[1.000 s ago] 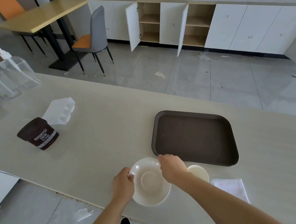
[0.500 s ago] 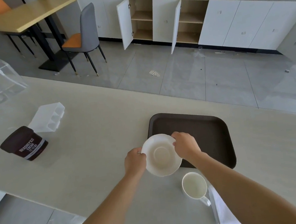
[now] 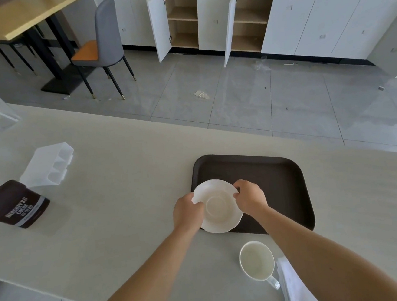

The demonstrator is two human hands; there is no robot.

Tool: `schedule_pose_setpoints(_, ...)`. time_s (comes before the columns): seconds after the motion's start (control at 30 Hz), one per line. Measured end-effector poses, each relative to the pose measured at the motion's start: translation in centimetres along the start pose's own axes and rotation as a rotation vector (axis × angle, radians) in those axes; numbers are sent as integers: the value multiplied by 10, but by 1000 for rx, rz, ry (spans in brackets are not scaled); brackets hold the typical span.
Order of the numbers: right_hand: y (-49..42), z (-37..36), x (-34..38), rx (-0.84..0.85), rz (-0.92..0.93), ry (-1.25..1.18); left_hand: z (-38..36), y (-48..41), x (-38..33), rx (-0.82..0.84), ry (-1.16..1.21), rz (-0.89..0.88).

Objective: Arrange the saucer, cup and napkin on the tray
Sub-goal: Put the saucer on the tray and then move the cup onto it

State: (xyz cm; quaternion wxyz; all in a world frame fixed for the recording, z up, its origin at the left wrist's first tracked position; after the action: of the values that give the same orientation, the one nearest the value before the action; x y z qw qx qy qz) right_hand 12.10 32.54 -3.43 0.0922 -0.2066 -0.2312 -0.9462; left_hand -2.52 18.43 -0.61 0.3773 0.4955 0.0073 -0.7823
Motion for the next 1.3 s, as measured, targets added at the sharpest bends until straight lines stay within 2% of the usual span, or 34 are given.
schedule_pose_setpoints(0.43, 5, -6, -9, 14, -86, -173, -4, -3, 9, -21, 187, 154)
schedule_pose_setpoints(0.77, 15, -6, -20, 46, -103, -315, 5, 6, 6, -34, 149, -37)
schedule_pose_setpoints(0.87, 18, -4, -27, 36, -104, -360, 10, 7, 24, -55, 21, -84)
schedule_pose_setpoints(1.0, 39, 7, -48, 10, -132, -428, 16, 7, 67, -84, -541, -204)
schedule_pose_setpoints(1.07, 56, 15, -61, -31, -113, -432, 11, 10, 87, -42, -732, -211)
schedule_pose_setpoints(1.2, 102, 26, -94, -96, -99, -455, 1, 18, 109, -43, -847, -239)
schedule_pose_setpoints(1.3, 138, 24, -116, -76, -79, -395, -2, 18, 113, -48, -881, -243)
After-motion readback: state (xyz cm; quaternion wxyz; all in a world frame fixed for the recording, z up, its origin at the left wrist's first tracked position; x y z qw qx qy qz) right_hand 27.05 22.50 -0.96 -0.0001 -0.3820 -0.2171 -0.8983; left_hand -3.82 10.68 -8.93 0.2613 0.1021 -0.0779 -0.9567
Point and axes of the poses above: each hand's wrist, its own y-axis away from the middle knuckle, its own z-axis out of the back of the hand, x = y × z, the point moved 6 cm from there along -y, towards the middle knuckle, and after that the axes turned 6 degrees about -z, right-handed, at the moved point
